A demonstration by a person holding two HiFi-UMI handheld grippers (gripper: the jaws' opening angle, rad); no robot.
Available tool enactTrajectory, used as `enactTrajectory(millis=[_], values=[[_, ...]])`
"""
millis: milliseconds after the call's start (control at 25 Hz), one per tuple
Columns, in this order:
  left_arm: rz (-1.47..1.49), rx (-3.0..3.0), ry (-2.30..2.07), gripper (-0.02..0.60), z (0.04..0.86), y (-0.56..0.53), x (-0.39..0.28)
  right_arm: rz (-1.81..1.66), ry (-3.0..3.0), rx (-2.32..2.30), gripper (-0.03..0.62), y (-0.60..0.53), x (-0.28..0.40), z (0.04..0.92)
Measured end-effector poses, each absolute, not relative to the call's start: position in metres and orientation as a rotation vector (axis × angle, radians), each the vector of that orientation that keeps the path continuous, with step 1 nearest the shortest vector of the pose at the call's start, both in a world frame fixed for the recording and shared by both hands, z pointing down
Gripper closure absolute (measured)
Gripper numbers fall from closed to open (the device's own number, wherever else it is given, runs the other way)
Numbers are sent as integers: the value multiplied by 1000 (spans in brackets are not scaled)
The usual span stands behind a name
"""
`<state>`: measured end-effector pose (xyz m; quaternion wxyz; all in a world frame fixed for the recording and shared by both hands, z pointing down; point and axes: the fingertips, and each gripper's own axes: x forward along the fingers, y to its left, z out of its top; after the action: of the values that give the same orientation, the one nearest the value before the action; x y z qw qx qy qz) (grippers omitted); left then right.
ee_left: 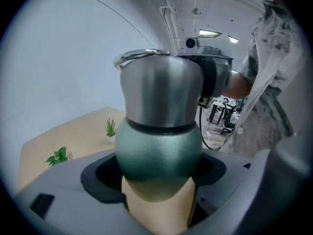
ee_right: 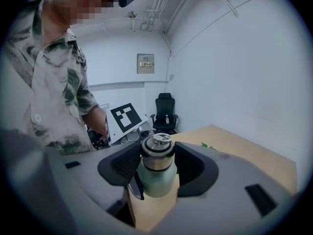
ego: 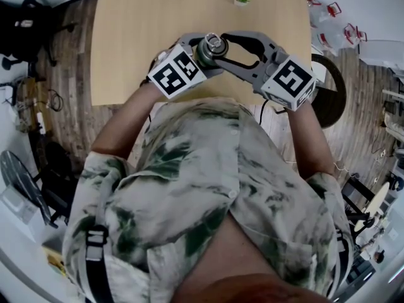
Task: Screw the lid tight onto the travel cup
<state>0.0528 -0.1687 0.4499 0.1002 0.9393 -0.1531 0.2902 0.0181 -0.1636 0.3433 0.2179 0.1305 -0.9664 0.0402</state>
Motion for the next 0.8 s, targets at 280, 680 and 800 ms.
enactTrajectory(millis=[280,680,800], values=[[860,2703,-658,201,456,-180,50,181,-2652,666,359,-171,19,349],[857,2734,-557,201,454,-170,50,132,-2660,560,315,-158,23,347],[847,2762,-491,201,450,-166,51,117,-2668,478,315,-157,25,345]])
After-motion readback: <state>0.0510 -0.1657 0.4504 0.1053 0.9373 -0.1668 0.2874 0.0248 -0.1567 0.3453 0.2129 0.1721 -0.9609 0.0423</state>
